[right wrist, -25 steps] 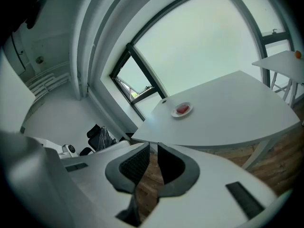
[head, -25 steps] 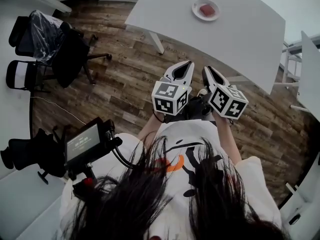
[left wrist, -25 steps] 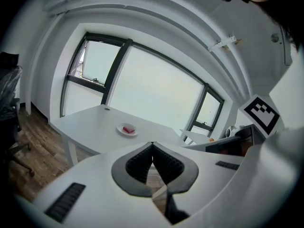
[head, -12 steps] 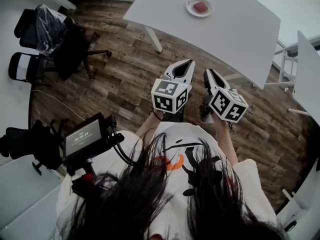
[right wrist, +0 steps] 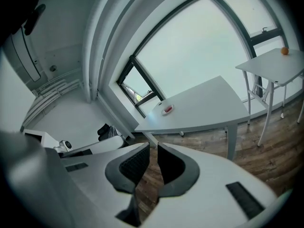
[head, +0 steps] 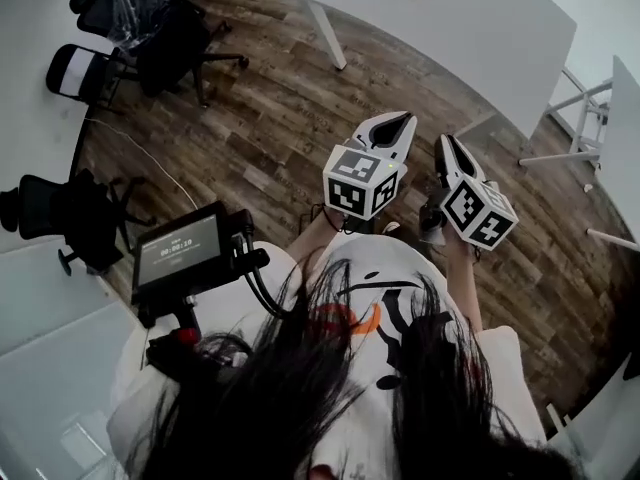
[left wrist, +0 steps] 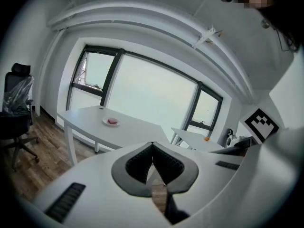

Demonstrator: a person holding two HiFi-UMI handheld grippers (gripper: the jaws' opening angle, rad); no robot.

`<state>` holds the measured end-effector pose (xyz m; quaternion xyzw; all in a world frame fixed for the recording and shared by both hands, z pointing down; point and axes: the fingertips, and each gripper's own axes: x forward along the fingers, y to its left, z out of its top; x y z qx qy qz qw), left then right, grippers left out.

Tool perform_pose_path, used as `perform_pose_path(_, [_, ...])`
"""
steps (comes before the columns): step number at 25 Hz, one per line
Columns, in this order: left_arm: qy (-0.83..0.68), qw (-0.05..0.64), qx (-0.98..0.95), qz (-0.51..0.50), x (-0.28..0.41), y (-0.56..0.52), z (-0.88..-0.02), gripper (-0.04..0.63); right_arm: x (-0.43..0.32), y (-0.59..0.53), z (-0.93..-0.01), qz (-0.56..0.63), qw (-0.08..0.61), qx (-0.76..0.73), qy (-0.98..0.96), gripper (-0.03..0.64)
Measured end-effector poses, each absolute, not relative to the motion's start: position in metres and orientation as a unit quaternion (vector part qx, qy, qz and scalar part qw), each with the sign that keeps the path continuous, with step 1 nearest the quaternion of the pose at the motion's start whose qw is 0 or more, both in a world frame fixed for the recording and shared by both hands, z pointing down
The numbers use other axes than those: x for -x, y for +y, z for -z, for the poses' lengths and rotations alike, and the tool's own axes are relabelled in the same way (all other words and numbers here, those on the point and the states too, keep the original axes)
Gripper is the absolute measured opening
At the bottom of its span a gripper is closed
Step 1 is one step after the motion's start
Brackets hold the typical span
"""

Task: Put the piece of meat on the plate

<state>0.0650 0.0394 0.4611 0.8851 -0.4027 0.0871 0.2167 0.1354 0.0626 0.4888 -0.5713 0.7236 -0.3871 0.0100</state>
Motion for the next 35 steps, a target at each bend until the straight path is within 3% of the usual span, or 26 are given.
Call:
perform_pose_path(17, [-0.446,0.190,-0.868,-0.109,-0.038,0.135,-0.450,0.006,-0.103,0.141,-0.487,0.395,0.012,0.525,0.754,0.058])
perform_pose_path(25, [-0.445,0.192,-0.870,-0.092,0.109,0.197,-0.434,0.006,0.039,0.197,-0.465,0.381,-0.002,0.535,0.754,0.058])
perform_pose_path(35, [-0.449,0.193,-0.868,-0.090,0.112,0.194,-0.439,0.006,0.059,0.214,-0.475,0.385,-0.022,0.515,0.765,0.058])
